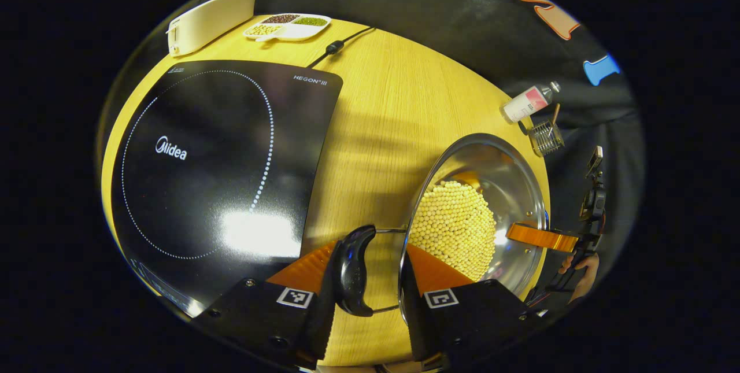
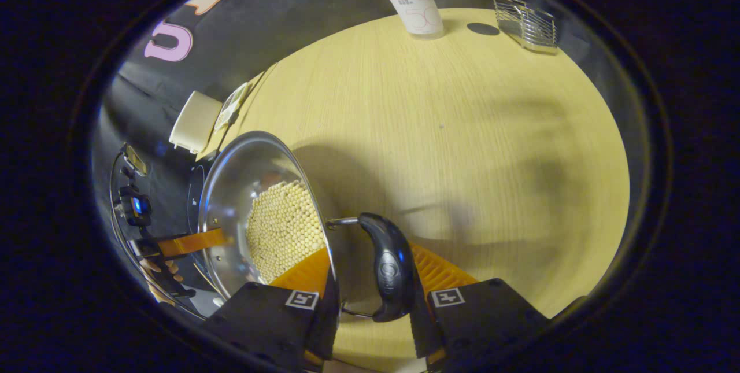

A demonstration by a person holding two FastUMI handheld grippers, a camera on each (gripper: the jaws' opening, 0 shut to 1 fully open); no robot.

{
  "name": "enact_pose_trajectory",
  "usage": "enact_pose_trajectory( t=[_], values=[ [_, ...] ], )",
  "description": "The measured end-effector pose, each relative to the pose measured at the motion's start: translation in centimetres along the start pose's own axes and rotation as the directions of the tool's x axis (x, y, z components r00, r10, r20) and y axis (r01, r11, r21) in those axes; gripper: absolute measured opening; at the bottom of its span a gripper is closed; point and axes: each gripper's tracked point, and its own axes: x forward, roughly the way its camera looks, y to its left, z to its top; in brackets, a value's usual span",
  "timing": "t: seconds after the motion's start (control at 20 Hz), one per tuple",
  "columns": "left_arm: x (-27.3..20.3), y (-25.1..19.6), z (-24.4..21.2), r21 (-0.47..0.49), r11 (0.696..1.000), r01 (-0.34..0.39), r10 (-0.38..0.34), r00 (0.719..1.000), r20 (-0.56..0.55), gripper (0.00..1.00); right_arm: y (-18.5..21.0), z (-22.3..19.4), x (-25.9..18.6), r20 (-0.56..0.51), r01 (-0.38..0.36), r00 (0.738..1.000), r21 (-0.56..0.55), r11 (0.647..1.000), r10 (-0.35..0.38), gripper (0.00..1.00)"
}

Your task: First push the handle of the pot to place it horizontally, then grasp the pot with both hands and set it on the induction cooktop.

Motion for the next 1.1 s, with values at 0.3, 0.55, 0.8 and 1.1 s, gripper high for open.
enact_pose_trajectory(
  t=[0.3,0.55,0.8,1.1],
  values=[
    [-2.4,-1.6,-1.7,0.015,1.0,-0.004,0.004,1.0,-0.009,0.55,-0.5,-1.6,-3.3,0.013,0.018,1.0,0.022,1.0,-0.019,0.55],
    [-6.5,-1.6,-3.3,0.046,0.998,-0.046,0.047,0.998,-0.032,0.53,0.7,-4.8,-6.4,-0.006,0.015,1.0,0.077,0.997,-0.015,0.55],
    [-10.9,0.2,-3.9,0.072,0.995,-0.073,0.073,0.997,0.001,0.55,4.2,-7.1,-8.7,0.009,-0.023,1.0,0.084,0.996,0.022,0.49],
    [-14.8,3.7,-3.4,0.086,0.994,-0.062,0.059,0.998,0.035,0.58,9.4,-8.6,-10.1,0.052,-0.045,0.998,0.089,0.995,0.041,0.49]
  ],
)
